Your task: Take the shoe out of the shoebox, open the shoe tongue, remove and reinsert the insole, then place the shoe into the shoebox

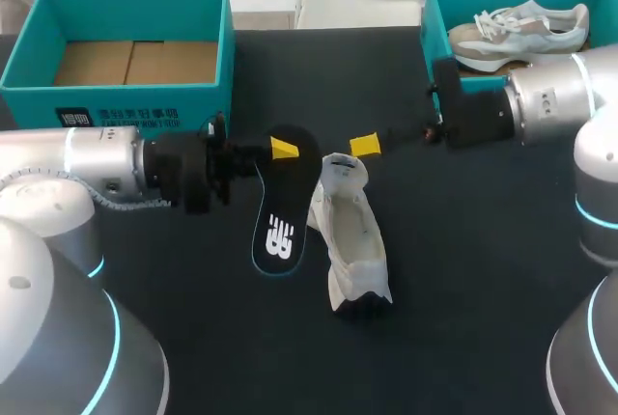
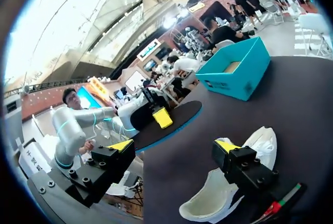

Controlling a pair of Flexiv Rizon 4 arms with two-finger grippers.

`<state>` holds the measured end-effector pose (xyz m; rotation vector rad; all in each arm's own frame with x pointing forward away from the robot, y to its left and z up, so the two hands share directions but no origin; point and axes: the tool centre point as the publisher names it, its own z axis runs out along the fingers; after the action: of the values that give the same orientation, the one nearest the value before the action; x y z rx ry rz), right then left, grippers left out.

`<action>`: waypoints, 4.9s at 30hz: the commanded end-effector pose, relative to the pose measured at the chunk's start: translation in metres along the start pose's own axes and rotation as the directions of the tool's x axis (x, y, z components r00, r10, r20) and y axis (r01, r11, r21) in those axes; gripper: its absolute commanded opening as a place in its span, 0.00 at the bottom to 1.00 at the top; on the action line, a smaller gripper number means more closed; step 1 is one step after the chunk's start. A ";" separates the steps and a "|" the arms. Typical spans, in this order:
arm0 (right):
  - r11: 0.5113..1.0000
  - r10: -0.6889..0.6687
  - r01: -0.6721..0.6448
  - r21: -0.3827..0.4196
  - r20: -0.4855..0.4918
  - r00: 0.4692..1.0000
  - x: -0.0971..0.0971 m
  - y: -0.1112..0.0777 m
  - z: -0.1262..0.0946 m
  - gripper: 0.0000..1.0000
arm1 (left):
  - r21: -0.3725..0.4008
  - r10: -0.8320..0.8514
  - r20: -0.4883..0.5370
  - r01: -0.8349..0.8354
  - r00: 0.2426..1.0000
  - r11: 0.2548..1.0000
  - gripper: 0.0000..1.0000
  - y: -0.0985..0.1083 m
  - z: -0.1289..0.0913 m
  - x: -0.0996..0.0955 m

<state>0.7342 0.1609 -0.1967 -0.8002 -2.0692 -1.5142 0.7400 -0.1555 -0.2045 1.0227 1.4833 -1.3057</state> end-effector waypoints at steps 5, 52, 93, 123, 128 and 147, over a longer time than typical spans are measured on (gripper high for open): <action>0.771 -0.545 0.510 0.381 -0.021 0.838 -0.006 0.012 -0.010 1.00 | -0.001 0.002 0.002 -0.002 1.000 1.000 0.00 -0.001 0.000 0.001; 0.415 -0.713 0.373 0.830 0.042 0.699 -0.028 -0.092 -0.021 1.00 | 0.068 -0.088 0.036 0.086 0.995 0.994 0.00 -0.080 0.040 0.071; 0.423 -0.703 0.345 0.838 0.064 0.708 -0.028 -0.099 -0.026 1.00 | 0.067 -0.116 0.005 0.115 0.993 0.991 0.00 -0.090 0.053 0.082; 0.347 -0.847 0.627 0.697 -0.054 0.529 -0.073 -0.112 -0.025 1.00 | 0.067 -0.116 0.005 0.115 0.993 0.991 0.00 -0.090 0.053 0.082; 0.347 -0.847 0.627 0.697 -0.054 0.529 -0.073 -0.112 -0.025 1.00 | 0.065 -0.168 0.013 0.167 0.986 0.984 0.00 -0.094 0.056 0.082; 0.347 -0.847 0.627 0.697 -0.054 0.529 -0.073 -0.112 -0.025 1.00 | 0.044 -0.419 0.035 0.418 0.907 0.908 0.00 -0.090 0.104 0.090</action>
<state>0.7123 0.0966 -0.3143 0.3319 -3.2054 -0.8100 0.6300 -0.2480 -0.2688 0.6938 1.7012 -1.6432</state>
